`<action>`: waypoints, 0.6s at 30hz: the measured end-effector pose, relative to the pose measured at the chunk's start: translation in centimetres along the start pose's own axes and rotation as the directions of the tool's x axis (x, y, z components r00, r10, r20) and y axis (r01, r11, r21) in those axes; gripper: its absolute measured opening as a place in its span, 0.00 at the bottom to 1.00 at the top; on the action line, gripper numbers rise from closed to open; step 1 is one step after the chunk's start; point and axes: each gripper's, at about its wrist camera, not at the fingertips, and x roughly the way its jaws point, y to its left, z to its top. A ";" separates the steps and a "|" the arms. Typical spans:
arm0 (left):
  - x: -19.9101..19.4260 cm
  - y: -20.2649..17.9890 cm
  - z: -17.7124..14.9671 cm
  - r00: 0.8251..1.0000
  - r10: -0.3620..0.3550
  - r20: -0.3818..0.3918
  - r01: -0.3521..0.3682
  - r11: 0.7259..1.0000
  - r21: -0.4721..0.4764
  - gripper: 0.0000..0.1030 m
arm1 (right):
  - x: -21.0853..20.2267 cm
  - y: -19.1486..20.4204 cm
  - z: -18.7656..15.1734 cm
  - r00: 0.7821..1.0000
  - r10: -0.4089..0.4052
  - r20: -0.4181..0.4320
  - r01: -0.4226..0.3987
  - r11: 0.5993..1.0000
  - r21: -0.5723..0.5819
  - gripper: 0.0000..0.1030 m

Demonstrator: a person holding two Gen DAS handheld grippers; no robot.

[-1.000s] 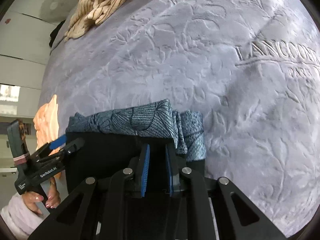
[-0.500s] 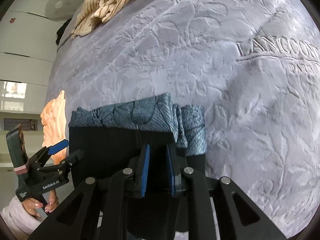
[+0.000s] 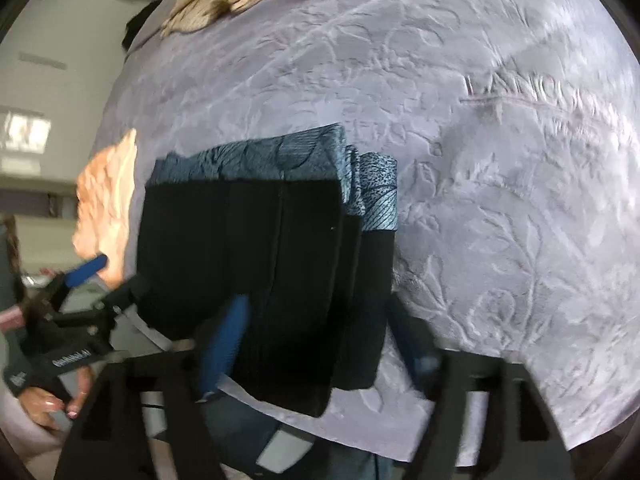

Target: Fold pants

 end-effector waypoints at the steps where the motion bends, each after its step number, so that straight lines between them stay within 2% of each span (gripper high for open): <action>1: -0.1 -0.2 -0.1 1.000 0.027 -0.001 -0.027 1.000 0.008 1.00 | -0.1 0.4 -0.1 1.000 -0.025 0.005 0.025 1.000 -0.017 0.85; 3: -0.3 -0.1 -0.2 0.999 0.039 0.008 -0.039 0.999 0.015 1.00 | -0.4 1.3 -0.4 0.996 -0.086 0.037 0.088 0.994 -0.060 0.92; 4: -0.3 0.0 -0.2 0.999 0.037 0.010 -0.037 0.999 0.013 1.00 | -0.5 1.6 -0.5 0.993 -0.101 0.055 0.105 0.992 -0.074 1.00; 6: -0.3 0.4 -0.2 1.000 0.028 0.014 -0.028 1.000 0.014 1.00 | -0.8 2.3 -0.9 0.988 -0.120 0.094 0.128 0.988 -0.088 1.00; 8: -0.1 0.6 -0.3 1.000 0.015 0.018 -0.016 1.000 0.025 1.00 | -0.6 2.3 -1.0 0.989 -0.119 0.091 0.126 0.989 -0.071 1.00; 13: 0.5 1.4 -1.4 1.000 -0.015 0.010 0.014 0.998 0.066 1.00 | 0.2 2.6 -2.5 0.992 -0.113 0.051 0.111 0.993 0.027 1.00; 18: 0.5 2.6 -2.7 1.000 -0.029 0.001 0.029 0.996 0.083 1.00 | 1.5 3.5 -4.7 0.987 -0.162 -0.002 0.161 0.982 0.100 1.00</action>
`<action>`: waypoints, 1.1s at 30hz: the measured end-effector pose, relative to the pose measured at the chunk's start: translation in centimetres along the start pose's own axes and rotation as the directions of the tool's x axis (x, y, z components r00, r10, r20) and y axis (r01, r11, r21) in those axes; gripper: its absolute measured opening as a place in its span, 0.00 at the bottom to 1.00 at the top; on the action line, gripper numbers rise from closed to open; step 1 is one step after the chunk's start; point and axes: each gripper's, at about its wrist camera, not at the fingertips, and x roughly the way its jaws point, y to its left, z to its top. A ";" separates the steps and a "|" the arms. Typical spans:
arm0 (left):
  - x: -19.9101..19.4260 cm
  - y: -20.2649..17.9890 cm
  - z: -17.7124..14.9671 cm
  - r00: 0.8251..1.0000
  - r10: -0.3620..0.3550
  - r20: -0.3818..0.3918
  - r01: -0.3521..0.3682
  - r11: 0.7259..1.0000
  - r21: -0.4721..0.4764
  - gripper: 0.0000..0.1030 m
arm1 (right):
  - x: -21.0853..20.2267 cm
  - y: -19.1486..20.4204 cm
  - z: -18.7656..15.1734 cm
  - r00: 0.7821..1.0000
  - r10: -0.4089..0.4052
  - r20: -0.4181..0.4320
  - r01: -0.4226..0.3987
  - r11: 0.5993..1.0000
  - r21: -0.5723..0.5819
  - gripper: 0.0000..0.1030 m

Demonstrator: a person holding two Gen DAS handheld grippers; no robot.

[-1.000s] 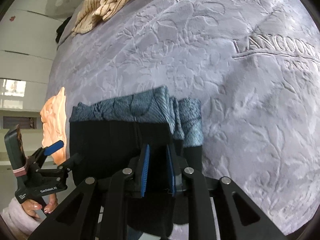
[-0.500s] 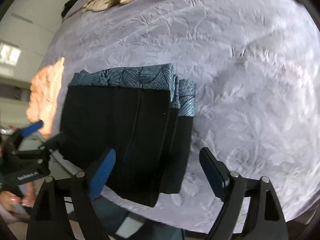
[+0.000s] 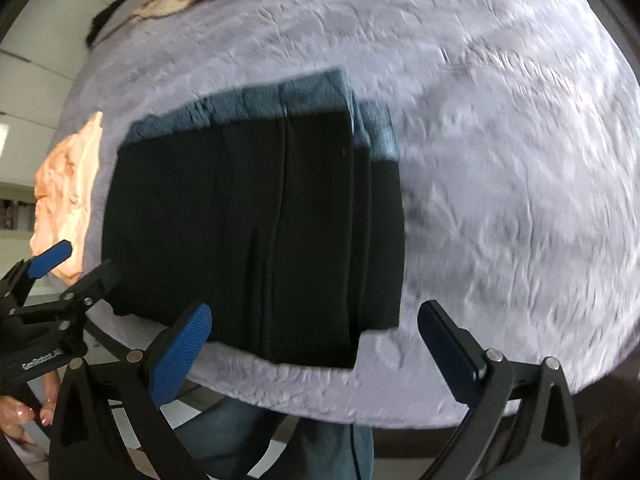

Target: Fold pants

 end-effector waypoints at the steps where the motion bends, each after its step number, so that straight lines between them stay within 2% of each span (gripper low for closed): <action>1: -0.1 0.3 -0.2 1.000 0.006 -0.001 -0.006 1.000 0.002 1.00 | -0.1 0.1 -0.4 1.000 0.005 -0.001 -0.005 1.000 0.017 1.00; 5: -0.6 1.5 -0.6 1.000 0.000 0.008 0.000 1.000 -0.008 1.00 | -0.8 0.9 -1.3 1.000 0.006 0.019 -0.007 0.998 0.057 1.00; 15: -1.2 2.5 -1.6 1.000 -0.026 0.004 0.026 1.000 -0.003 1.00 | -2.8 2.3 -2.4 0.997 -0.028 0.069 0.023 0.997 0.069 1.00; 33: -1.4 2.4 -1.9 1.000 -0.027 0.003 0.027 1.000 -0.012 1.00 | -3.3 3.4 -2.5 0.994 -0.080 0.069 0.077 0.996 0.050 1.00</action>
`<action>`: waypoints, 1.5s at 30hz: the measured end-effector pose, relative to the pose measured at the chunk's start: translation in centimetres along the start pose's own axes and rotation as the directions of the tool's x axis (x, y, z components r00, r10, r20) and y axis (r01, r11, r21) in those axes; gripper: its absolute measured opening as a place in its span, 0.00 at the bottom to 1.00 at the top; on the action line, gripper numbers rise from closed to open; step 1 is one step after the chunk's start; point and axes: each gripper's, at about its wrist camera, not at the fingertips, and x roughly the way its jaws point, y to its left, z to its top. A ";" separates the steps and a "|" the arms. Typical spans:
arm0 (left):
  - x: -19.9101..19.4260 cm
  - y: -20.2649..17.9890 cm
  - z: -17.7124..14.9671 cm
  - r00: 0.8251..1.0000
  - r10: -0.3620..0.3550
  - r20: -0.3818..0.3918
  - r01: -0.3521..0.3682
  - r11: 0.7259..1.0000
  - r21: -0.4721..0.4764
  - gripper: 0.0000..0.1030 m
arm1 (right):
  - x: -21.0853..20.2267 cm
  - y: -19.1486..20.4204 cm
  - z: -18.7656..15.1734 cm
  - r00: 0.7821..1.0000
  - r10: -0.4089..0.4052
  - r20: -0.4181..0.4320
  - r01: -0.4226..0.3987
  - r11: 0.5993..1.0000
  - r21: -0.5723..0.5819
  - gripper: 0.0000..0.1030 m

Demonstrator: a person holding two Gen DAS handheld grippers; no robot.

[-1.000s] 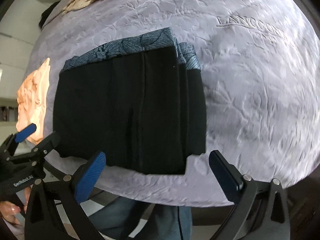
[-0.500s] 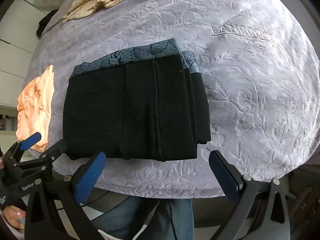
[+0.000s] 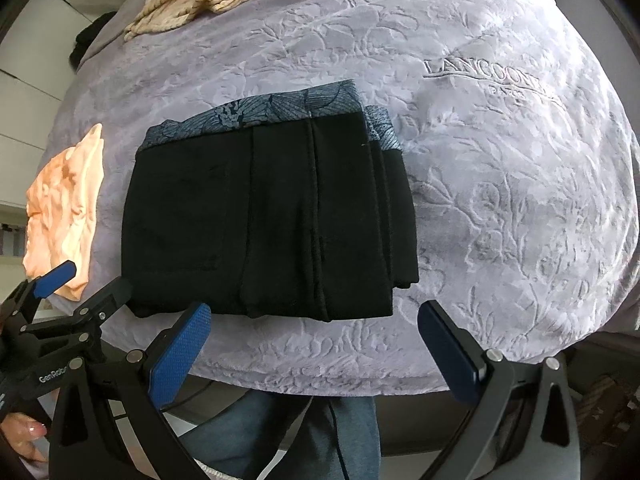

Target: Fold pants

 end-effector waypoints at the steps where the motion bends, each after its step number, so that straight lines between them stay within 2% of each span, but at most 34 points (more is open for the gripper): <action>1: 0.0 -0.1 0.0 1.000 0.003 -0.001 -0.003 1.000 0.000 1.00 | 0.0 0.0 0.0 1.000 -0.001 -0.001 0.001 1.000 -0.001 1.00; 45: 0.9 -0.5 -0.1 0.999 0.037 -0.022 -0.037 0.999 0.003 1.00 | 1.4 1.3 0.8 0.998 -0.051 -0.022 0.049 0.996 -0.077 1.00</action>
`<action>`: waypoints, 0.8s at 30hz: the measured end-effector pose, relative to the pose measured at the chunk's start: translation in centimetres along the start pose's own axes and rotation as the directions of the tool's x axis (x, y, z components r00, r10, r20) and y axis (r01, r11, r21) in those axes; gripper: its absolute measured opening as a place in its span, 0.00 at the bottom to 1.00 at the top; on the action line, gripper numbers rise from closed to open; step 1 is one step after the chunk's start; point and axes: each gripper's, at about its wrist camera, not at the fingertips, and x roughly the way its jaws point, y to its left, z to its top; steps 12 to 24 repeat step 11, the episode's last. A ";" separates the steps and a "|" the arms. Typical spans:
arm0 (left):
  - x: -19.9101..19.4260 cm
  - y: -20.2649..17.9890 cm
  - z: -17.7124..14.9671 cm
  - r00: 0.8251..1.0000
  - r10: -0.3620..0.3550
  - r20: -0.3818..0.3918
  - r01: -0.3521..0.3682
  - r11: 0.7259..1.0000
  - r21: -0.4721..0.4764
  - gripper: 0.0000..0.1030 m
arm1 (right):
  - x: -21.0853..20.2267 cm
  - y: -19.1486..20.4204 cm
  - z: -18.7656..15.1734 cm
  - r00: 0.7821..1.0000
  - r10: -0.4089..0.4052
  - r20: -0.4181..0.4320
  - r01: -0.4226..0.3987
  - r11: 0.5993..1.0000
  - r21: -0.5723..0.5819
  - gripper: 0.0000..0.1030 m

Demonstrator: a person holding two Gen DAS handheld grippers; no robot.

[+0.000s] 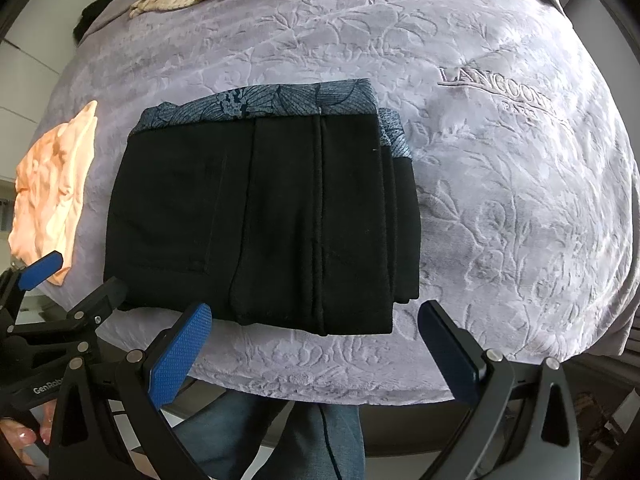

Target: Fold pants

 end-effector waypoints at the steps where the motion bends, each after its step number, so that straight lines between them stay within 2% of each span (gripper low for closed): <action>1: 0.0 0.0 0.0 1.000 0.000 0.000 0.000 1.000 0.000 1.00 | 0.0 0.0 0.0 1.000 0.000 0.000 0.000 1.000 0.000 1.00; 10: -0.1 0.1 -0.2 1.000 -0.024 0.008 0.024 1.000 -0.012 1.00 | 0.1 0.2 -0.1 1.000 0.001 0.000 -0.001 1.000 0.000 1.00; 24: -0.2 0.0 -0.3 1.000 -0.024 0.009 0.024 1.000 -0.012 1.00 | 0.1 0.2 -0.1 1.000 0.001 0.000 -0.001 1.000 0.000 1.00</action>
